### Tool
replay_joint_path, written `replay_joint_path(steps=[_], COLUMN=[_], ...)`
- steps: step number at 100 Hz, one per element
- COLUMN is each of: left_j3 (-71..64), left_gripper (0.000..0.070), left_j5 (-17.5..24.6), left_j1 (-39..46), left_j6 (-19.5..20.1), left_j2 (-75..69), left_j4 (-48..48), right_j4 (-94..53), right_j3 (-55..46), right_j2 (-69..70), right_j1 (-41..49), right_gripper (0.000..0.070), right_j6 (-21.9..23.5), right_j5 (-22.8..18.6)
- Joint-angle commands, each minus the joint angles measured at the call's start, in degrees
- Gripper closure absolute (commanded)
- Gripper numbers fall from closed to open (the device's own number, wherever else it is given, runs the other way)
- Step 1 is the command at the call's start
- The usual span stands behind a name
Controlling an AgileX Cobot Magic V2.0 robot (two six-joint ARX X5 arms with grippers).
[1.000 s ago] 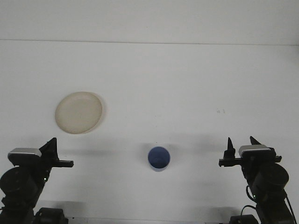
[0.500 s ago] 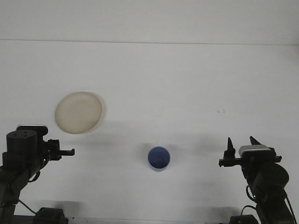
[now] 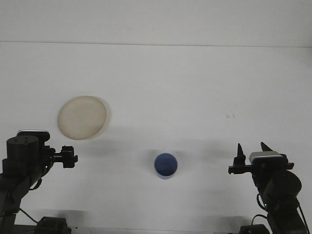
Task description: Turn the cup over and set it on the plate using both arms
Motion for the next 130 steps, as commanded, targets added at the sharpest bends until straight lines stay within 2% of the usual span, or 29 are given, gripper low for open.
replay_joint_path(steps=[1,11,21,59,85,106,130], left_j3=[1.7,3.0,4.9,13.4,22.2,25.9,25.9], left_gripper=[0.0189,0.0195,0.0195,0.0196,0.0196,0.0196,0.0196], left_j5=[2.7,7.8,10.1,10.7,10.7,10.7,10.0], left_j1=[-0.2,-1.1,-4.2,-25.8,-38.0,-43.6,-45.6], left_j6=[-0.3,-1.5,-4.2,-9.2,-9.1,-8.0,-7.4], left_j2=[1.1,3.3,6.8,25.4,38.8,46.2,51.9], left_j4=[0.0,-0.5,-1.1,3.2,4.3,5.0,4.9], right_j4=[0.8,0.7,0.7,0.7,0.7,0.6,0.3], right_j3=[0.6,0.6,0.6,0.6,0.6,0.6,0.6], right_j2=[0.1,0.1,0.1,0.1,0.1,0.1,0.1], right_j1=[0.2,0.2,0.2,0.2,0.2,0.2,0.2], right_gripper=[0.0206,0.0206,0.0206,0.0206,0.0206,0.0206,0.0206], right_j6=[0.5,0.5,0.5,1.1,1.1,1.1,1.2], right_j5=[0.2,0.2,0.2,-0.2,-0.2,-0.2,-0.3])
